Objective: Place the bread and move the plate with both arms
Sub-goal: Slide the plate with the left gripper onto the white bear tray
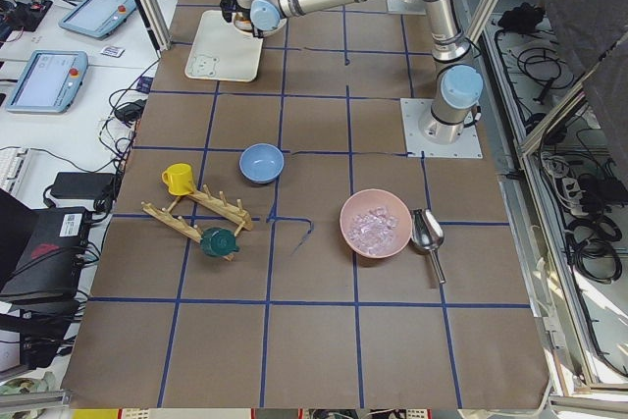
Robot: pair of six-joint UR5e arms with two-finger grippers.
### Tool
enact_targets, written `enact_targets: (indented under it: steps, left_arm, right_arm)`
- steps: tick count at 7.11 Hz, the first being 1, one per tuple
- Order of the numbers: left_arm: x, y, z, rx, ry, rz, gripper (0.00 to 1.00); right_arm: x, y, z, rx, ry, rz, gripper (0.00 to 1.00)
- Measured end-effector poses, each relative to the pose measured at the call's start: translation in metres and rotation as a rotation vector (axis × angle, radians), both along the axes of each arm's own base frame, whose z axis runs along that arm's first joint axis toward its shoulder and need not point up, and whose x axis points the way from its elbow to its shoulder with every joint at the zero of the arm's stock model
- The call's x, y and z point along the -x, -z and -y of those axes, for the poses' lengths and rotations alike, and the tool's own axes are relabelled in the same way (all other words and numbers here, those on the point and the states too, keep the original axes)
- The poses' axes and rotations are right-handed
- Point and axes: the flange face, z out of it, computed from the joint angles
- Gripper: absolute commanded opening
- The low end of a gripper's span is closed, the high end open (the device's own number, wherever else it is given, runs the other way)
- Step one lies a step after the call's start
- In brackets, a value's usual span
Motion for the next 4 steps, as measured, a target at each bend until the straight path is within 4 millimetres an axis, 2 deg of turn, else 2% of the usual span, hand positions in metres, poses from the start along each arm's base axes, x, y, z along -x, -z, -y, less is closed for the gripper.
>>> enact_targets:
  steps: [2,4]
  left_arm:
    - [0.006,0.022,0.050,0.041,0.071,-0.009,0.00]
    - [0.010,0.052,0.079,0.057,0.109,-0.014,0.00]
  right_arm:
    - [0.000,0.000,0.000,0.003,-0.001,-0.001,1.00]
    - [0.000,-0.002,0.001,0.016,-0.002,-0.001,1.00]
